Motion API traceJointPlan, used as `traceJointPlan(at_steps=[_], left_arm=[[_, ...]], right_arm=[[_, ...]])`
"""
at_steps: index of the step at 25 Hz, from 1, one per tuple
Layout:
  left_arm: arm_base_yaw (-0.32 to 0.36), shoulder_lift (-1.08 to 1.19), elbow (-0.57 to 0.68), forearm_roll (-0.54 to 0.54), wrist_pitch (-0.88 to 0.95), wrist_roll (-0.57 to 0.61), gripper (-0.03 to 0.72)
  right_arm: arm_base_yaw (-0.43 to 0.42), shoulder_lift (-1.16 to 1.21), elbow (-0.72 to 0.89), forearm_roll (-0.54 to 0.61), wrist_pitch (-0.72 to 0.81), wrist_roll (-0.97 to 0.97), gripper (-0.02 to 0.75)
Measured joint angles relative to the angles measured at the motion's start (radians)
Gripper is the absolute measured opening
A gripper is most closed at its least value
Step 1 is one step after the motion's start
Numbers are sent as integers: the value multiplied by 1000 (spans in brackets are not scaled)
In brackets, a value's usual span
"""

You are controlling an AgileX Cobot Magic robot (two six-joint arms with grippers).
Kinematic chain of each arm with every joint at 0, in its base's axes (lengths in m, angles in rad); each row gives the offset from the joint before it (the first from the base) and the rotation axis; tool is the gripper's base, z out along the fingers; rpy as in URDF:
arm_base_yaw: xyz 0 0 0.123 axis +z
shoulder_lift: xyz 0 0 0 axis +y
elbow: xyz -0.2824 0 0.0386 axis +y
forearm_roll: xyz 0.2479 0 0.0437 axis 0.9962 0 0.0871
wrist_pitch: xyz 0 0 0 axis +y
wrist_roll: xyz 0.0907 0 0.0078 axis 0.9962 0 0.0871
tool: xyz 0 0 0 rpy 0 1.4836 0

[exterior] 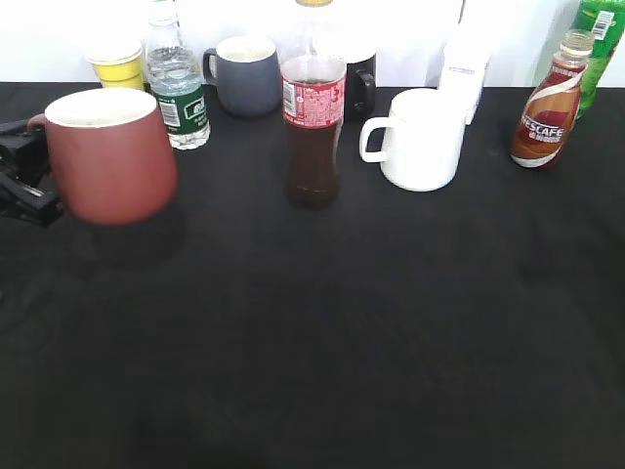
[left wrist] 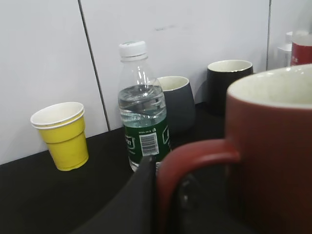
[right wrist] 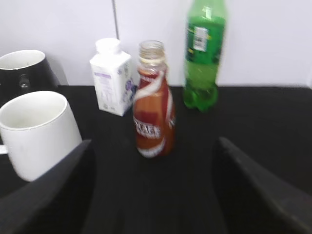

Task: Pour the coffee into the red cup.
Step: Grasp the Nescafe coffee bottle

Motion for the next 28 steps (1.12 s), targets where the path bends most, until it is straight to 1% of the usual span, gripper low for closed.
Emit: traceJointPlan(at_steps=[1,2,4,7,10,13,19,23,26,28], left_arm=[[0,0,0,0,-1,0,42],[0,0,0,0,-2,0,42],[0,0,0,0,-2,0,42],[0,0,0,0,-2,0,42],[0,0,0,0,-2,0,42],[0,0,0,0,-2,0,42],[0,0,0,0,-2,0,42],[0,0,0,0,-2,0,42],[0,0,0,0,-2,0,42],[0,0,0,0,-2,0,42]], right_arm=[[0,110,0,-39,-134,0,580],[0,226,0,-60,-248,0,606],[0,408,-31,-67,-359,0,634],[0,594,-112,-64,-440,0,653],[0,703,-200,-33,-464,-3,653],[0,784,-291,38,-466,-7,653],[0,890,-411,40,-468,-9,651],[0,963,-488,39,-468,-9,632],[0,1022,-579,1,-467,-9,619],[0,1052,-625,0,-467,-10,612]])
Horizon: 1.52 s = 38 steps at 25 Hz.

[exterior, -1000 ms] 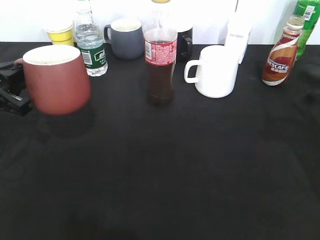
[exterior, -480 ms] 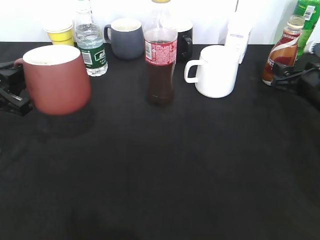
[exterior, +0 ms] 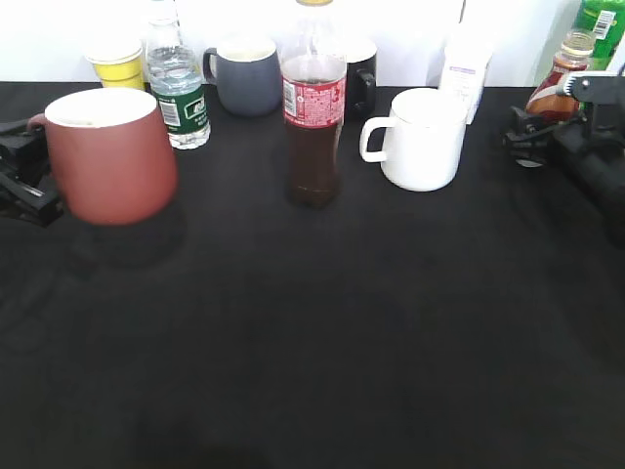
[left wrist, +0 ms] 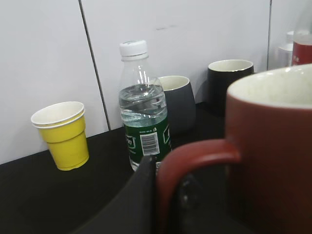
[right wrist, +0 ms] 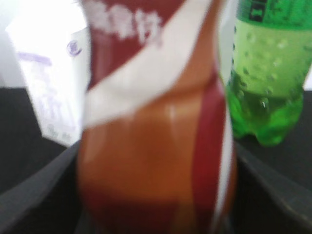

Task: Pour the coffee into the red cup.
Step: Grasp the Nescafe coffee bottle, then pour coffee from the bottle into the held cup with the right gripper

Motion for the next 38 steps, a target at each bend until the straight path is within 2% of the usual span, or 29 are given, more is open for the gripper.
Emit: traceJointPlan(at_steps=[5,7,12,18,20,22,27,30,33,38], left_arm=[[0,0,0,0,3,0,42],[0,0,0,0,3,0,42],[0,0,0,0,4,0,42],[0,0,0,3,-2,0,42],[-5,0,0,4,-5,0,42],[-39,0,0,3,-9,0,42],[-137,28,0,3,-11,0,42],[-233,29,0,6,-10,0,42],[-271,29,0,64,-11,-2,42],[-271,29,0,178,-11,-2,42]], right_arm=[[0,63,-62,-1,-1,0,586],[-1,67,-63,-1,-4,-1,529],[-2,59,-52,-4,-10,-3,529],[-2,-230,124,-80,3,-4,529],[13,-334,153,-131,78,-4,529],[57,-401,155,-154,140,-3,529],[386,-469,157,-168,212,-3,529],[516,-469,157,-190,224,-19,529],[543,-469,157,-306,245,-116,529],[543,-469,157,-312,274,-461,529]])
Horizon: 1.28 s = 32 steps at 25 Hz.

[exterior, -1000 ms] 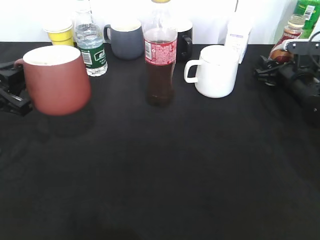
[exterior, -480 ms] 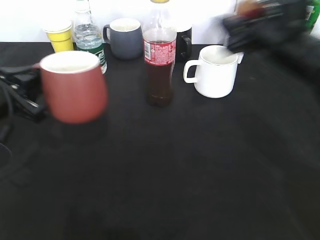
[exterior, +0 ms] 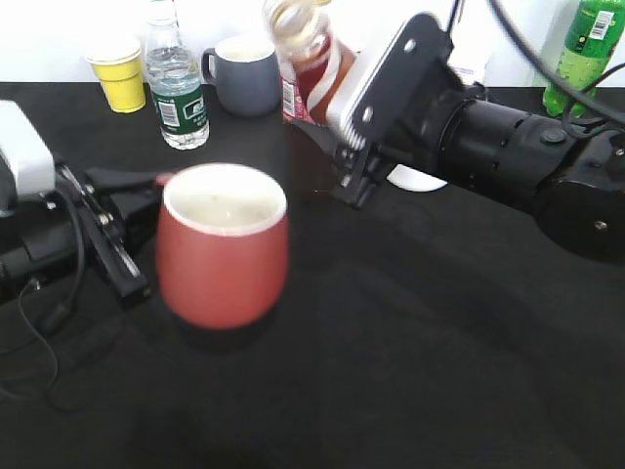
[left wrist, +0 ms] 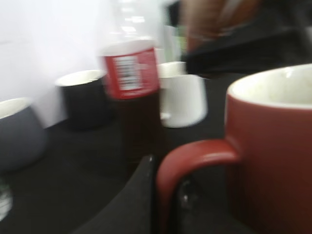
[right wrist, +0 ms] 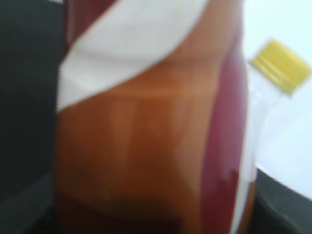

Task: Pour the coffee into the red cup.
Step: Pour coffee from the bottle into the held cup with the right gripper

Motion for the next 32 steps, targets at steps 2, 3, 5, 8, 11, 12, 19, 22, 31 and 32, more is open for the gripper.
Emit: traceJointPlan(at_steps=[2,3,5,8,11,12,19,22,31,32], left_arm=[[0,0,0,6,0,0,42],[0,0,0,5,0,3,42],[0,0,0,-6,-1,61,42],[0,1,-16,-26,-3,79,42],[0,1,-19,-46,-5,79,42],[0,1,-19,-46,-5,79,42],[0,1,-19,-11,-5,79,42],[0,1,-19,-5,-5,79,42],[0,2,-19,-5,-5,79,42],[0,2,-19,-5,-5,79,42]], right_arm=[[0,0,0,-1,0,-147,529],[0,0,0,-1,-1,-184,529],[0,0,0,-2,-6,-213,529],[0,0,0,-2,-9,-304,529],[0,0,0,-2,-27,-400,529],[0,0,0,-2,-36,-431,529],[0,0,0,-3,-56,-623,529],[0,0,0,4,-58,-693,529],[0,0,0,13,-60,-827,529],[0,0,0,27,-61,-838,529]])
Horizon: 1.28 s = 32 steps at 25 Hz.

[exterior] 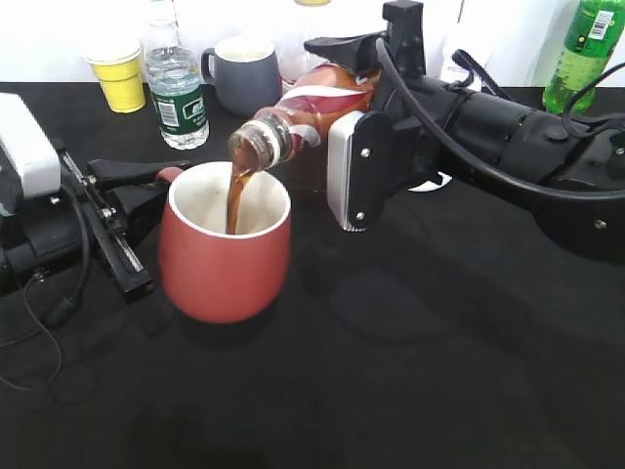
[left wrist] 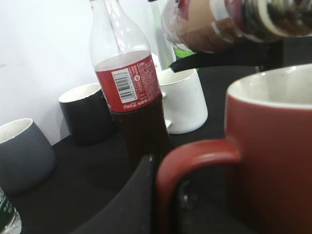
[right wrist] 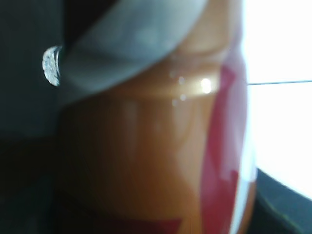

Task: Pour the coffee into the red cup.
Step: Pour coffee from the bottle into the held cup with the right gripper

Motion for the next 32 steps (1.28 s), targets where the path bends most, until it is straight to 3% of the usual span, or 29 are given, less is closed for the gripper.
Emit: traceJointPlan(at_steps=[32], left_arm=[[0,0,0,0,2,0,44]], right_arm=[[0,0,0,7,-15,-37,529]])
